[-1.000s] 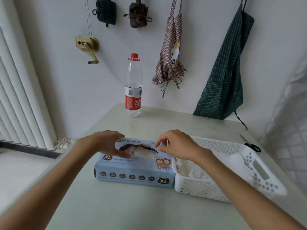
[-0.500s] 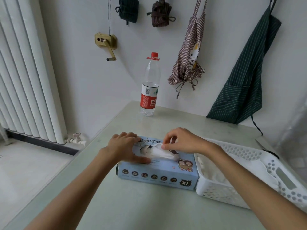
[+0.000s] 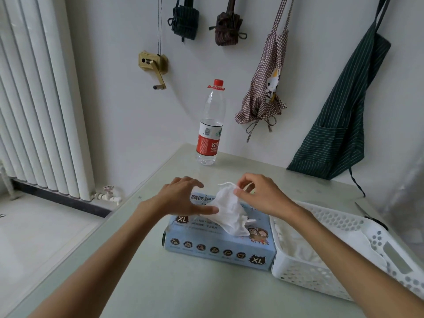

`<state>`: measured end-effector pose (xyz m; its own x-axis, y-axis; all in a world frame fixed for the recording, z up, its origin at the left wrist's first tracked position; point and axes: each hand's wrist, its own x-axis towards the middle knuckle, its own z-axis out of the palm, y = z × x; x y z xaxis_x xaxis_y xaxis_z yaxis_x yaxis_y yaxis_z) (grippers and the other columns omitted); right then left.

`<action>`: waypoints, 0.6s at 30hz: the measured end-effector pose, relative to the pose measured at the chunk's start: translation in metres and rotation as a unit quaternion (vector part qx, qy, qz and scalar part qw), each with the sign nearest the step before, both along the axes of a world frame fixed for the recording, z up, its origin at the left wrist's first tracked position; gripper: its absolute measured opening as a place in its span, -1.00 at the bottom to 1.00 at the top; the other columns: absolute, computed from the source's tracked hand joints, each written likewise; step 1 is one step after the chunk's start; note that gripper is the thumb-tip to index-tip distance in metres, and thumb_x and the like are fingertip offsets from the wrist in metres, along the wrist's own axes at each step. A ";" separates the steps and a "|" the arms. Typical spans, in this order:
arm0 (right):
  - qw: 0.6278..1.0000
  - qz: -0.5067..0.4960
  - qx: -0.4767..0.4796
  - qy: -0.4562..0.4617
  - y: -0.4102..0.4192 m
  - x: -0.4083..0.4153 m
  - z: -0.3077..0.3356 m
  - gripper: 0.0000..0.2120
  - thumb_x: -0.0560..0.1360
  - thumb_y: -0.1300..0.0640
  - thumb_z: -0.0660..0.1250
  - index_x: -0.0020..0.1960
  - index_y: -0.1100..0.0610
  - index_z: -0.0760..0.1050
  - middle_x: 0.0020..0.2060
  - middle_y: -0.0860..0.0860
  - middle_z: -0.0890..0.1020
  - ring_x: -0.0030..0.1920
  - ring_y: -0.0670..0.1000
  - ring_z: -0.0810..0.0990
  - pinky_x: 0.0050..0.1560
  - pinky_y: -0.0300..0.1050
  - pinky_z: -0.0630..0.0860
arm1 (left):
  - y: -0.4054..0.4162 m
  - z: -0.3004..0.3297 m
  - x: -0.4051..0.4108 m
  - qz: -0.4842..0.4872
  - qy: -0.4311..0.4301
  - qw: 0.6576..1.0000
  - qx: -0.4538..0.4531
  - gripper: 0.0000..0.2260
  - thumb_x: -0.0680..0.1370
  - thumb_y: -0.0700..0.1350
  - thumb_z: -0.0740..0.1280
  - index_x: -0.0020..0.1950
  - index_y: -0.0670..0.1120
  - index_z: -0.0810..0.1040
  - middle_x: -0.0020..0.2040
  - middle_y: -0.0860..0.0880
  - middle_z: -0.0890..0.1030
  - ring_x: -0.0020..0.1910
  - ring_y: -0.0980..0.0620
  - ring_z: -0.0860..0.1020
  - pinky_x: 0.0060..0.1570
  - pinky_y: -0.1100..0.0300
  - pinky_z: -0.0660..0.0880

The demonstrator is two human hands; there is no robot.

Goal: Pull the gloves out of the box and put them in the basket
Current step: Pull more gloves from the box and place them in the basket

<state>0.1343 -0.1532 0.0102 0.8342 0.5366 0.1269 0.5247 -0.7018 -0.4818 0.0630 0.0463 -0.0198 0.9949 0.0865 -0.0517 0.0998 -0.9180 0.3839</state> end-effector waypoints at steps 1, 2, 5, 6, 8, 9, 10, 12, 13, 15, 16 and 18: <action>0.999 -0.015 -0.001 0.034 0.001 0.001 -0.003 -0.71 0.45 -0.08 0.39 0.09 0.01 0.43 -0.01 -0.10 0.54 0.02 -0.05 0.54 0.10 -0.01 0.52 | -0.005 -0.002 0.002 0.008 -0.036 0.999 0.010 -0.17 0.29 0.41 0.32 0.45 0.05 0.25 0.48 0.00 0.26 0.43 -0.05 0.22 0.38 -0.06 0.20; 0.997 -0.028 -0.022 0.066 0.004 0.001 -0.006 -0.57 0.40 -0.13 0.43 0.16 0.03 0.39 0.03 -0.08 0.52 0.05 -0.02 0.53 0.10 -0.03 0.52 | -0.010 -0.005 0.005 0.014 -0.057 0.998 0.024 -0.16 0.30 0.39 0.35 0.47 0.04 0.22 0.48 -0.01 0.24 0.43 -0.05 0.21 0.38 -0.04 0.19; 0.994 -0.019 -0.088 0.068 0.010 0.006 -0.016 -0.47 0.38 -0.17 0.44 0.22 0.11 0.50 -0.03 -0.06 0.59 -0.07 -0.05 0.56 -0.06 -0.14 0.51 | -0.019 -0.018 0.015 0.021 -0.045 0.998 0.049 -0.01 0.28 0.36 0.42 0.54 0.02 0.04 0.52 -0.01 0.13 0.48 -0.07 0.10 0.42 -0.04 0.12; 0.996 -0.019 -0.063 0.058 0.010 0.007 -0.014 -0.58 0.41 -0.12 0.43 0.16 0.12 0.57 -0.13 -0.07 0.61 -0.18 -0.10 0.55 -0.14 -0.19 0.48 | -0.020 -0.021 0.019 0.029 -0.034 0.998 0.045 0.02 0.27 0.35 0.43 0.55 0.02 0.00 0.53 -0.01 0.11 0.49 -0.08 0.08 0.43 -0.04 0.10; 0.997 -0.035 0.041 0.061 0.007 0.010 -0.004 -0.75 0.46 -0.01 0.42 0.05 0.12 0.62 -0.19 -0.06 0.62 -0.22 -0.12 0.53 -0.17 -0.23 0.46 | -0.019 -0.026 0.024 0.051 -0.015 0.998 0.036 0.04 0.27 0.33 0.45 0.55 0.00 -0.02 0.53 -0.03 0.11 0.50 -0.08 0.06 0.43 -0.05 0.09; 0.993 -0.034 0.083 0.077 0.003 0.013 0.000 -0.79 0.46 0.02 0.42 0.03 0.11 0.62 -0.16 -0.06 0.62 -0.17 -0.09 0.55 -0.17 -0.24 0.45 | -0.017 -0.027 0.026 0.059 -0.007 0.997 0.038 0.03 0.28 0.32 0.45 0.55 -0.01 -0.01 0.52 -0.04 0.11 0.50 -0.09 0.06 0.43 -0.05 0.09; 0.991 -0.014 0.091 0.099 -0.001 0.013 0.005 -0.82 0.47 0.04 0.41 0.03 0.10 0.61 -0.13 -0.04 0.63 -0.12 -0.06 0.56 -0.15 -0.24 0.45 | -0.017 -0.029 0.027 0.064 0.002 0.997 0.045 0.01 0.30 0.30 0.45 0.55 -0.02 -0.01 0.52 -0.05 0.12 0.49 -0.09 0.06 0.43 -0.05 0.09; 0.987 0.025 0.076 0.141 -0.006 0.010 0.008 -0.82 0.48 0.08 0.41 0.05 0.11 0.58 -0.04 0.03 0.64 -0.02 -0.03 0.57 -0.04 -0.23 0.46 | -0.015 -0.031 0.028 0.065 0.016 0.996 0.056 -0.05 0.35 0.29 0.41 0.55 -0.04 0.01 0.51 -0.06 0.14 0.49 -0.10 0.08 0.42 -0.05 0.11; 0.985 0.017 0.104 0.139 -0.008 0.011 0.009 -0.81 0.47 0.09 0.41 0.06 0.11 0.56 -0.02 0.04 0.63 -0.01 -0.02 0.57 -0.02 -0.23 0.48 | -0.014 -0.032 0.029 0.067 0.021 0.996 0.057 -0.09 0.38 0.29 0.38 0.55 -0.05 0.02 0.51 -0.07 0.14 0.48 -0.11 0.08 0.42 -0.05 0.11; 0.971 -0.027 0.210 0.107 -0.014 0.013 0.017 -0.84 0.46 0.12 0.43 0.03 0.10 0.56 -0.08 0.02 0.64 -0.05 -0.01 0.59 -0.06 -0.23 0.50 | -0.014 -0.031 0.031 0.073 0.020 0.996 0.054 -0.14 0.41 0.27 0.35 0.54 -0.04 0.04 0.51 -0.07 0.15 0.49 -0.11 0.08 0.42 -0.06 0.11; 0.964 -0.032 0.245 0.098 -0.017 0.015 0.021 -0.87 0.46 0.13 0.43 0.00 0.09 0.56 -0.11 0.01 0.66 -0.09 -0.02 0.60 -0.10 -0.25 0.49 | -0.014 -0.030 0.031 0.077 0.017 0.995 0.055 -0.16 0.42 0.26 0.35 0.54 -0.04 0.04 0.51 -0.07 0.14 0.49 -0.10 0.07 0.42 -0.05 0.11; 0.956 -0.028 0.273 0.104 -0.022 0.014 0.027 -0.91 0.46 0.15 0.43 -0.04 0.08 0.57 -0.19 -0.02 0.67 -0.18 -0.08 0.60 -0.18 -0.34 0.48 | -0.015 -0.029 0.032 0.081 0.014 0.995 0.061 -0.18 0.42 0.24 0.35 0.54 -0.04 0.05 0.51 -0.07 0.15 0.49 -0.10 0.07 0.42 -0.04 0.11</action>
<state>0.1482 -0.1756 0.0377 0.8975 0.3910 0.2038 0.3469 -0.3407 -0.8738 0.0946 0.0311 -0.0489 0.9657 0.2531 -0.0577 0.2592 -0.9283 0.2666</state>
